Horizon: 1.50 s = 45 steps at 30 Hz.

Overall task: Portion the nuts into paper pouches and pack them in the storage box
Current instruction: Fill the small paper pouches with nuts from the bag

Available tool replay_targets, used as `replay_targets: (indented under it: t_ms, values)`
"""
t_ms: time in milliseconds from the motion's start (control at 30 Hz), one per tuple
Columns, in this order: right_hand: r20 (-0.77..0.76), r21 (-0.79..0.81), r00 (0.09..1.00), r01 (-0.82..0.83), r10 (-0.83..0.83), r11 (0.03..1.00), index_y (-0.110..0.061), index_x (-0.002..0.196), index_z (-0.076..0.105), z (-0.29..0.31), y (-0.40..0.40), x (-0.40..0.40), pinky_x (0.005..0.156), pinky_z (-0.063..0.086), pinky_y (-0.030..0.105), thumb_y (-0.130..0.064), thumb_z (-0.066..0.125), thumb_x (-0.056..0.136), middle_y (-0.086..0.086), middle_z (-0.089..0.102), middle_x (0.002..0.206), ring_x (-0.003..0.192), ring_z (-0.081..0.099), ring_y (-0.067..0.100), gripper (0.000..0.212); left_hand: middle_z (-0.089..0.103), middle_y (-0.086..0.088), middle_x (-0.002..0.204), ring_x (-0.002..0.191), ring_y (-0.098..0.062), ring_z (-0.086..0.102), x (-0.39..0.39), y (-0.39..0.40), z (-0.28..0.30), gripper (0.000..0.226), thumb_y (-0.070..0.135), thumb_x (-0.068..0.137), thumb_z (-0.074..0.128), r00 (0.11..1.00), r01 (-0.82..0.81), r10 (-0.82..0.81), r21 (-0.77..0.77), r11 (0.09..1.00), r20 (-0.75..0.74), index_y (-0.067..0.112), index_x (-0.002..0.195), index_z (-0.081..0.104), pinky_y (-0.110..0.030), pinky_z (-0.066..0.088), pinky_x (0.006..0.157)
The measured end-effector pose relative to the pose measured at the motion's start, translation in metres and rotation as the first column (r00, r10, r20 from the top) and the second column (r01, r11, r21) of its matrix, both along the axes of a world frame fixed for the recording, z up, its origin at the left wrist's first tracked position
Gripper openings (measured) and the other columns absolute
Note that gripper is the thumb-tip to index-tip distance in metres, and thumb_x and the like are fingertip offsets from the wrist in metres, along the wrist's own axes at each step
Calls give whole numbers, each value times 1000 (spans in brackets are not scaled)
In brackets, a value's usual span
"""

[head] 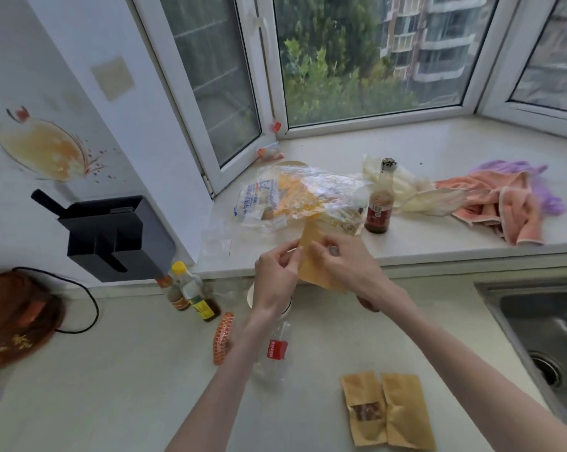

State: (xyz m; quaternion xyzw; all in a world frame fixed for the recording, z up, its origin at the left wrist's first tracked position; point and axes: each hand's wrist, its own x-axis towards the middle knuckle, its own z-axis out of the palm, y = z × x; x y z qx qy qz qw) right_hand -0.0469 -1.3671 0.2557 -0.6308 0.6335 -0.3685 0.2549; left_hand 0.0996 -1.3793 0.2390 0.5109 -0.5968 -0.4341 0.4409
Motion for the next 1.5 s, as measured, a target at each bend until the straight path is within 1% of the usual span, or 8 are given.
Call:
replay_targets:
  t_ms: [233, 433, 567, 733, 867, 1033, 1167, 1500]
  values:
    - [112, -53, 993, 48, -41, 997, -29, 52, 52, 19, 10, 38, 49, 34, 16, -33, 58, 92, -13, 48, 47, 49, 44, 3, 40, 76, 0, 84, 86, -22, 71, 16, 12, 18, 34, 10, 93, 49, 982, 136, -136, -10, 991, -130, 29, 91, 77, -40, 61, 68]
    - [106, -16, 994, -10, 11, 1000, -12, 89, 74, 20, 19, 55, 62, 41, 25, -30, 53, 97, 2, 69, 77, 71, 59, 13, 29, 77, -1, 87, 83, -15, 74, 45, 10, 28, 37, 5, 96, 55, 944, 262, -243, 57, 963, -223, 34, 89, 79, -24, 57, 57]
    - [59, -55, 998, -16, 20, 998, -18, 91, 74, 27, 24, 67, 61, 40, 14, -26, 51, 98, -11, 65, 74, 69, 55, 0, 25, 77, -3, 90, 86, -17, 74, 60, 7, 30, 30, 11, 95, 59, 916, 324, -293, 76, 943, -274, 33, 94, 79, -24, 57, 58]
    - [-45, -47, 995, 83, -85, 995, -9, 74, 64, 28, 30, 79, 63, 41, 32, -21, 50, 95, 5, 64, 72, 68, 55, 18, 28, 77, -7, 91, 86, -21, 75, 69, 7, 28, 34, 7, 94, 59, 893, 378, -344, 67, 923, -291, 34, 94, 79, -27, 58, 59]
    - [-92, -33, 985, 141, -143, 990, -9, 68, 60, 30, 38, 88, 56, 37, 24, -20, 49, 90, 5, 62, 69, 62, 50, 16, 27, 78, -3, 88, 85, -20, 75, 73, 11, 27, 34, 9, 94, 60, 888, 411, -394, 26, 911, -237, 38, 93, 78, -31, 60, 63]
    - [-96, -43, 986, 132, -135, 990, 2, 70, 61, 15, 57, 97, 65, 43, 40, -12, 52, 89, 17, 62, 72, 68, 55, 31, 25, 77, 6, 83, 78, -13, 74, 85, 15, 16, 20, 22, 90, 67, 880, 474, -473, -37, 880, 37, 39, 88, 77, -42, 62, 64]
    - [-29, -86, 997, 70, -72, 994, -22, 56, 46, 6, 66, 105, 56, 35, 30, -7, 54, 87, -4, 50, 59, 56, 42, 12, 35, 74, 2, 70, 61, -15, 70, 97, 22, 7, 25, 35, 94, 57, 826, 552, -526, -103, 828, 201, 22, 85, 76, -29, 56, 50]
    - [215, -53, 974, -67, 77, 996, -4, 82, 69, 5, 68, 119, 55, 40, 15, -20, 48, 90, -1, 62, 64, 55, 53, 4, 28, 63, 11, 56, 49, -7, 60, 119, 20, 14, 29, 41, 94, 50, 767, 635, -628, -20, 772, 132, 35, 79, 74, -21, 47, 41]
